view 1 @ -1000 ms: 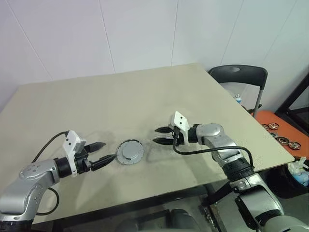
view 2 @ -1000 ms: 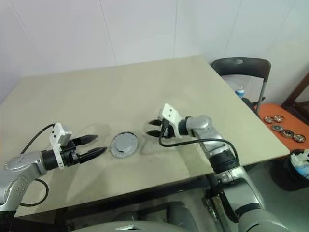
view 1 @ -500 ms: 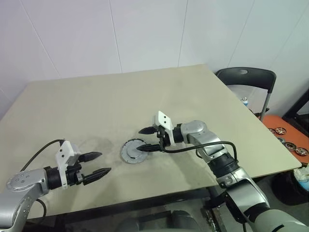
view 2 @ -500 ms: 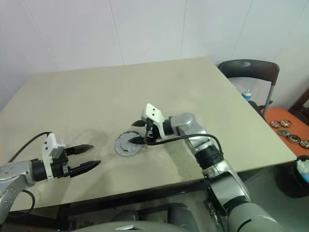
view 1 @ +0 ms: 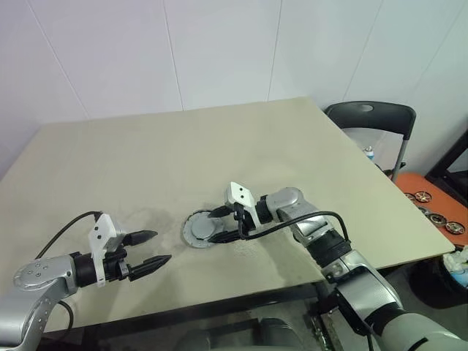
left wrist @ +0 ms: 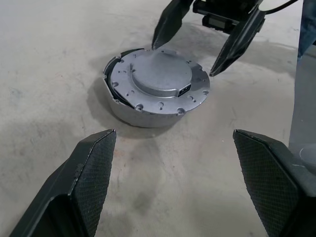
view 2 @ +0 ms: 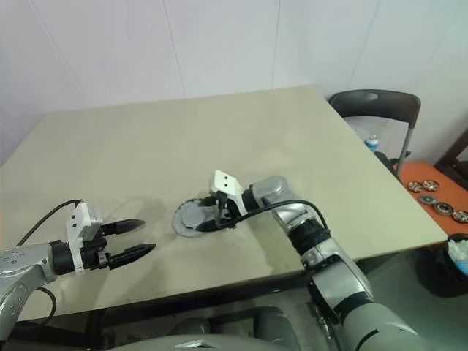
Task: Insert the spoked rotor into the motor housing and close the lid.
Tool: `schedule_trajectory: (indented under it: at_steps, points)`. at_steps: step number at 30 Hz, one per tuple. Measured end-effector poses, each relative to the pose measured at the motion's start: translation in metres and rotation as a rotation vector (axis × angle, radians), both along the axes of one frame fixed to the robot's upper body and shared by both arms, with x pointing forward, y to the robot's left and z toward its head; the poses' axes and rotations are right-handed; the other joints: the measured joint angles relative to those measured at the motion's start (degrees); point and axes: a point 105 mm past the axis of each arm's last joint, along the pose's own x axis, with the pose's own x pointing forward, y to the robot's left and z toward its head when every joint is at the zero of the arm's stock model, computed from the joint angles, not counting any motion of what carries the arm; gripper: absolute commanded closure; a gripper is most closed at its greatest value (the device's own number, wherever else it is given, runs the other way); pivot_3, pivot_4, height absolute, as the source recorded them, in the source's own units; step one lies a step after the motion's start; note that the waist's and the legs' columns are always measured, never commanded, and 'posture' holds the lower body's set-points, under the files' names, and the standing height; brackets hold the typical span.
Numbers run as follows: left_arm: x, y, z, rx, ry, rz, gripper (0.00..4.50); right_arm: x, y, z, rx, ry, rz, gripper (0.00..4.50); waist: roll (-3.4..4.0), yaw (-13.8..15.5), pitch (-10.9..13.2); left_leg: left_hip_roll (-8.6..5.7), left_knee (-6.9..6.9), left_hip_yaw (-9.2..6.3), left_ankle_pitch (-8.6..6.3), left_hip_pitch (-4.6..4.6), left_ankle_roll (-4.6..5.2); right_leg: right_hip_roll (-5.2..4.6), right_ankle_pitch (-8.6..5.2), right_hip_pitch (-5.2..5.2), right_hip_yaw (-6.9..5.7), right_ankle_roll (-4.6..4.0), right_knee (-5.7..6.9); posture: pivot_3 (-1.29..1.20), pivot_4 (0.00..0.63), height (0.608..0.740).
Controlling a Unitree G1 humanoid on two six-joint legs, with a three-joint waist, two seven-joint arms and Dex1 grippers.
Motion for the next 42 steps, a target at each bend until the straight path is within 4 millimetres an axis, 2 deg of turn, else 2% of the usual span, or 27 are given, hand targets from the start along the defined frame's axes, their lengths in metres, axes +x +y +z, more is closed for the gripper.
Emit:
schedule_trajectory:
  at_steps: [10,14,25,37,40,42]
  points:
    - [0.001,0.001,0.0,0.003,-0.002,0.013,0.47,0.0,0.005,0.0,0.001,-0.029,0.029,0.82,0.0,0.08,0.0,-0.01,0.0,-0.01,0.0,-0.01,0.0,-0.01,0.0,0.0,0.0,0.0,-0.01,0.0,0.0,0.74]
    - [0.0,0.001,-0.001,0.004,-0.001,0.016,0.47,-0.001,0.005,0.001,0.005,-0.039,0.044,0.01,0.0,0.03,0.0,-0.01,0.0,-0.01,0.0,0.0,0.0,0.0,0.0,0.0,0.0,0.0,0.0,0.0,0.0,0.74]
    - [0.001,0.0,0.001,0.004,-0.008,0.019,0.47,0.003,0.015,-0.006,0.001,-0.027,-0.019,0.01,0.0,0.02,0.0,-0.01,-0.01,-0.01,0.0,0.0,0.0,0.0,0.0,0.0,0.0,0.0,0.0,0.0,0.0,0.74]
    - [0.003,0.0,0.0,-0.002,-0.015,0.037,0.47,0.005,0.015,-0.01,-0.026,-0.065,-0.03,0.01,0.0,0.0,0.0,-0.01,-0.01,-0.01,0.0,0.0,0.0,0.0,0.0,0.0,0.0,0.0,-0.01,0.0,0.0,0.74]
    - [0.004,0.0,0.0,-0.003,-0.016,0.041,0.47,0.006,0.014,-0.012,-0.031,-0.073,-0.035,0.65,0.0,0.0,0.0,-0.01,0.0,-0.01,0.0,0.0,0.0,0.0,0.0,0.0,0.0,0.0,0.0,0.0,0.0,0.74]
    - [0.004,0.0,0.0,-0.005,-0.016,0.042,0.47,0.007,0.014,-0.013,-0.032,-0.074,-0.038,1.24,0.0,0.0,0.0,-0.01,-0.01,-0.01,0.0,0.0,0.0,0.0,0.0,0.0,0.0,0.0,0.0,0.0,0.0,0.74]
